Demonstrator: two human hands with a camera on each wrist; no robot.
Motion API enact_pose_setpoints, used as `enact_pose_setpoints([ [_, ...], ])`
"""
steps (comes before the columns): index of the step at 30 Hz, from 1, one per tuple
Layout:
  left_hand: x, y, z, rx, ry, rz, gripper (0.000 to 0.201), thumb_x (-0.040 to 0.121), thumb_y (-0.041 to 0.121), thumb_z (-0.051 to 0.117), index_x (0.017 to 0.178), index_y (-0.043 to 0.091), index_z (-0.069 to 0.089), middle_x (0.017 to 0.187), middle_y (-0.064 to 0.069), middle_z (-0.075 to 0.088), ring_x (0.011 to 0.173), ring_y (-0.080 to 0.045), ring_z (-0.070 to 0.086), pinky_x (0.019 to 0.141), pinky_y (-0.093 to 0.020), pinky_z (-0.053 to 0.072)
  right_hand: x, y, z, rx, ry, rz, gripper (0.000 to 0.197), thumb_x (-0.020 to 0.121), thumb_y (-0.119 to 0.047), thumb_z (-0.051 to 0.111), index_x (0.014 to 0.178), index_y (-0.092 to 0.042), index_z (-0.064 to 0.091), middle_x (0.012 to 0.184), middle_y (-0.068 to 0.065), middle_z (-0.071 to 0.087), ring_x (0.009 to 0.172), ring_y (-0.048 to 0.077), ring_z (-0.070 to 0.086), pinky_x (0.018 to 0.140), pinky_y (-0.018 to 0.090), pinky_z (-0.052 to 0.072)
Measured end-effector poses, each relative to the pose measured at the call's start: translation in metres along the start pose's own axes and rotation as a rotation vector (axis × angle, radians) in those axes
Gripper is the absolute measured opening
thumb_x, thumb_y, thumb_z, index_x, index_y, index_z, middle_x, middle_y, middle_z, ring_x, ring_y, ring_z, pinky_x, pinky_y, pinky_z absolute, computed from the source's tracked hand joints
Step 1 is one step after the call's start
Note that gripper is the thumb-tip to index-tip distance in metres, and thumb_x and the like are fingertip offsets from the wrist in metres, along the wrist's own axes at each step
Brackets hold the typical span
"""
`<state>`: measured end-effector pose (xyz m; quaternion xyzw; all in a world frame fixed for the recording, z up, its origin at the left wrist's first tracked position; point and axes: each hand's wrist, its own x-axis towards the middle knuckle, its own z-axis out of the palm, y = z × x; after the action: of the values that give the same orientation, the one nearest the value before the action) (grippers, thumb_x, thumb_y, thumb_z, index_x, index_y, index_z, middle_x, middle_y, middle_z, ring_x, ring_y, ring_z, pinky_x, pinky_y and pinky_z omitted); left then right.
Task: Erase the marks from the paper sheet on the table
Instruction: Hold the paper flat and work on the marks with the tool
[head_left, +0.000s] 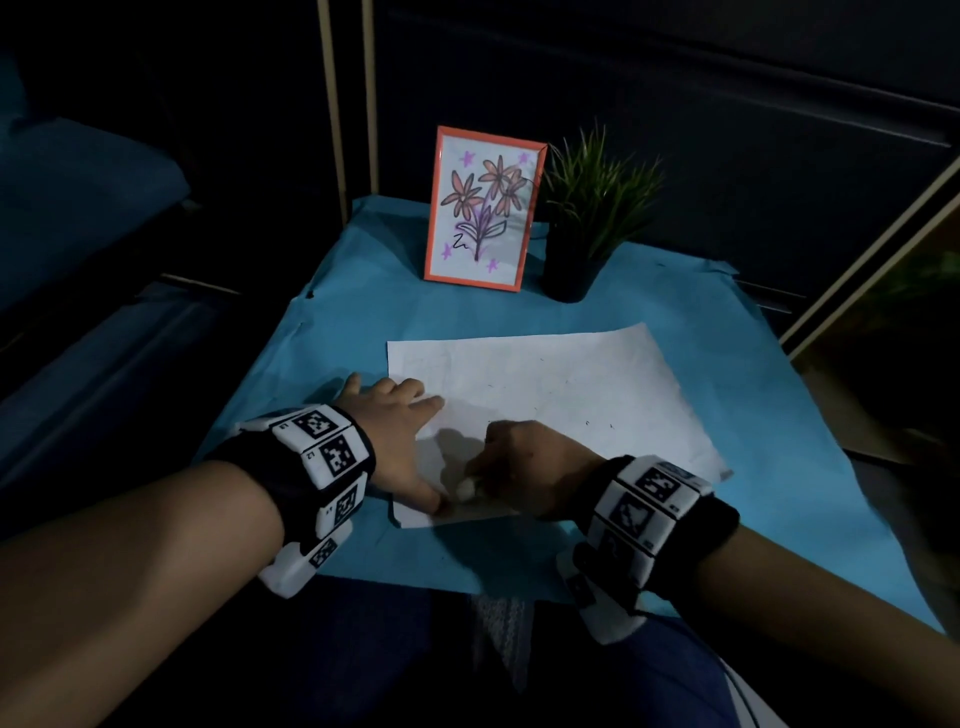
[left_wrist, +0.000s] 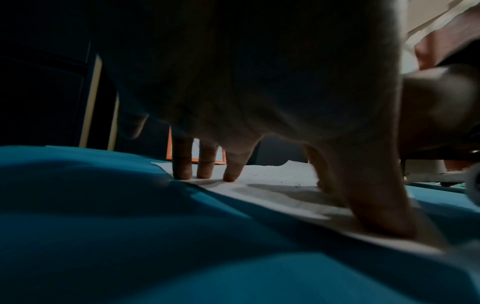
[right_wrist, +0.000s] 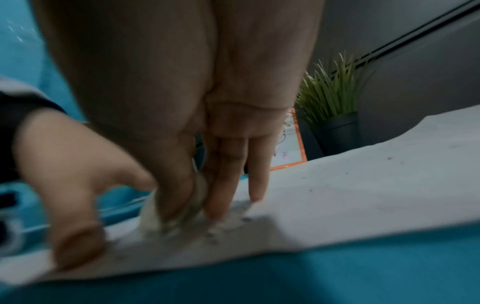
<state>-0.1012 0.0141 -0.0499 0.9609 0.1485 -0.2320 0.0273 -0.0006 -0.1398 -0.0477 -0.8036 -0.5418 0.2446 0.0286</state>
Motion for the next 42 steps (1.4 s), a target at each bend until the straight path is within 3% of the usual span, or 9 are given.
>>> enact_pose_setpoints([
  [3,-0.001,0.001,-0.001,0.004,-0.006,-0.006,0.125,0.057,0.090,0.055,0.153,0.030,0.001,0.160,0.003,0.003,0.146,-0.022,0.008,0.118,-0.054,0.003,0.006,-0.002,-0.003,0.004,0.105,0.028,0.029,0.092,-0.030,0.057,0.117,-0.018,0.066,0.115,0.008,0.056,0.110,0.024,0.054,0.082,0.020,0.035],
  [10,-0.001,0.002,0.001,-0.004,0.014,0.000,0.122,0.059,0.087,0.056,0.153,0.029,0.003,0.159,0.003,0.008,0.145,-0.022,0.012,0.117,-0.053,0.005,-0.009,0.000,0.003,-0.057,-0.031,-0.087,0.028,0.094,-0.038,0.051,0.109,-0.022,0.069,0.096,0.002,0.047,0.096,0.023,0.052,0.078,0.023,0.036],
  [13,-0.002,0.001,0.000,-0.010,0.010,0.001,0.124,0.057,0.089,0.055,0.153,0.029,0.004,0.158,0.003,0.009,0.144,-0.022,0.012,0.117,-0.054,0.005,0.003,-0.002,-0.004,-0.045,0.050,-0.025,0.027,0.092,-0.032,0.054,0.109,-0.019,0.069,0.106,0.007,0.057,0.103,0.026,0.056,0.084,0.025,0.042],
  [17,-0.001,0.000,0.001,-0.015,0.012,0.007,0.125,0.056,0.089,0.056,0.153,0.030,0.003,0.159,0.004,0.007,0.145,-0.021,0.012,0.117,-0.054,0.005,0.015,-0.002,-0.007,-0.008,0.126,0.016,0.024,0.090,-0.026,0.056,0.106,-0.016,0.070,0.103,0.007,0.059,0.102,0.025,0.057,0.082,0.026,0.043],
  [23,-0.001,0.000,0.001,-0.028,0.007,0.011,0.124,0.058,0.088,0.057,0.153,0.029,0.002,0.159,0.003,0.006,0.145,-0.021,0.010,0.118,-0.053,0.004,-0.007,0.004,0.003,-0.003,-0.030,-0.026,0.033,0.092,-0.042,0.055,0.112,-0.020,0.069,0.096,0.000,0.047,0.100,0.021,0.053,0.080,0.022,0.036],
  [29,-0.001,0.001,-0.001,-0.007,-0.001,0.004,0.124,0.058,0.090,0.054,0.153,0.029,0.003,0.159,0.003,0.007,0.145,-0.021,0.011,0.117,-0.053,0.003,0.008,0.011,-0.015,0.041,0.167,0.049,0.024,0.089,-0.023,0.060,0.109,-0.018,0.071,0.111,0.004,0.065,0.106,0.021,0.058,0.082,0.020,0.040],
  [35,0.000,0.001,0.000,-0.013,-0.006,-0.002,0.125,0.056,0.090,0.055,0.153,0.029,0.002,0.158,0.003,0.008,0.145,-0.021,0.011,0.118,-0.053,0.002,-0.014,0.006,0.000,-0.001,0.027,-0.053,0.027,0.090,-0.025,0.058,0.114,-0.017,0.069,0.110,0.010,0.059,0.102,0.025,0.055,0.079,0.022,0.037],
  [40,0.000,0.002,-0.004,0.015,-0.032,-0.014,0.123,0.060,0.089,0.054,0.153,0.028,0.003,0.159,0.002,0.007,0.146,-0.021,0.010,0.118,-0.053,0.001,-0.005,0.024,-0.014,0.035,0.195,0.062,0.016,0.087,-0.020,0.058,0.087,-0.009,0.070,0.085,0.007,0.058,0.084,0.023,0.057,0.075,0.028,0.045],
  [42,0.001,0.003,-0.006,0.021,-0.039,-0.011,0.123,0.059,0.089,0.055,0.153,0.028,0.004,0.158,0.002,0.010,0.145,-0.021,0.012,0.118,-0.053,0.002,-0.004,0.023,-0.011,0.030,0.175,0.057,0.016,0.086,-0.020,0.058,0.076,-0.009,0.063,0.083,0.010,0.057,0.078,0.023,0.055,0.072,0.032,0.046],
])
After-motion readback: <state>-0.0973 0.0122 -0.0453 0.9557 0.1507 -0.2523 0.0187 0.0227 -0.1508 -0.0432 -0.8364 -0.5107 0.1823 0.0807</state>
